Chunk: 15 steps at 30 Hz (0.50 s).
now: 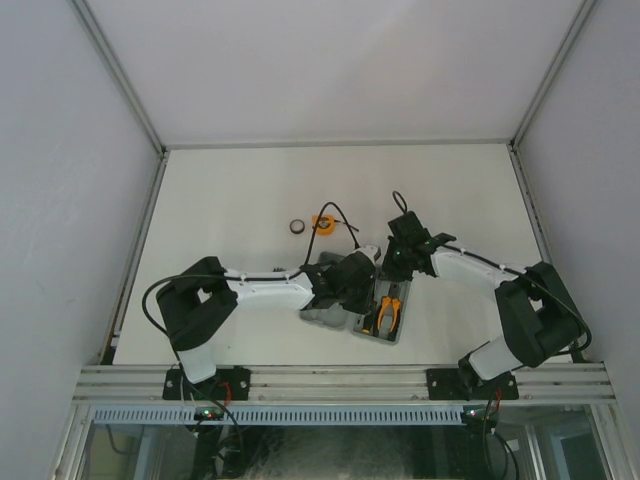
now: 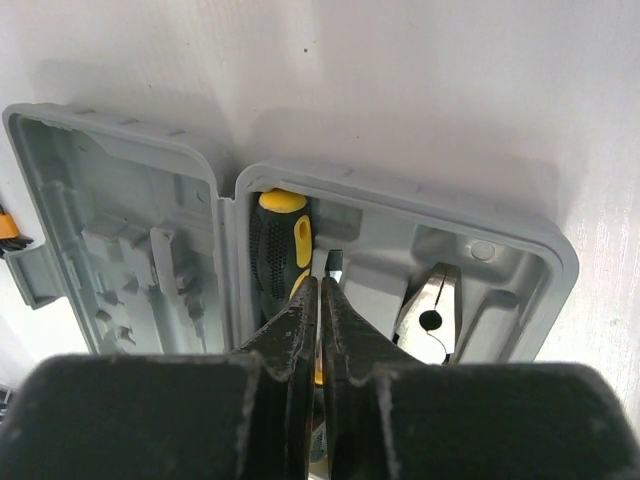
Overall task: Sort the tools into containers
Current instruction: Adjust the screwdriver in the storage box.
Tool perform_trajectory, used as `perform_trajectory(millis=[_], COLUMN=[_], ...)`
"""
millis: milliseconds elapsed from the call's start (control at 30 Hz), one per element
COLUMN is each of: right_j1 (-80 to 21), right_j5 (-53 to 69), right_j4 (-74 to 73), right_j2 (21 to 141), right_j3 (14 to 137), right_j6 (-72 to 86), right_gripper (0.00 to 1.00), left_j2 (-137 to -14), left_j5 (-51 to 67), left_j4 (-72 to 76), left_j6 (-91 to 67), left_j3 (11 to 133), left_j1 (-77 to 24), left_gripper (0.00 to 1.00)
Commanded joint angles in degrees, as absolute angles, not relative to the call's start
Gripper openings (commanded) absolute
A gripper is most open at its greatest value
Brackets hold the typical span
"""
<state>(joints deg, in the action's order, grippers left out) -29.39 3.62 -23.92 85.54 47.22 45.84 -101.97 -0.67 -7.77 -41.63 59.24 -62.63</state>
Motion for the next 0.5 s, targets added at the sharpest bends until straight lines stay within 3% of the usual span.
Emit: perform_trajectory(millis=[0,467], right_j1=[-29.9,-30.3], right_j5=[4.0,4.2], right_j4=[-22.7,-22.8], right_j2=[86.3,89.8], right_j3=[48.9,49.1], right_j6=[45.7,45.1], right_gripper=[0.02,0.01], left_j2=[-103.0,-103.4], left_j5=[0.1,0.3], left_j4=[-12.4,-12.5], left_j6=[-41.8,-41.5], left_j3=[57.4,57.7], left_j1=[-63.0,-62.9], left_gripper=[0.23,0.23])
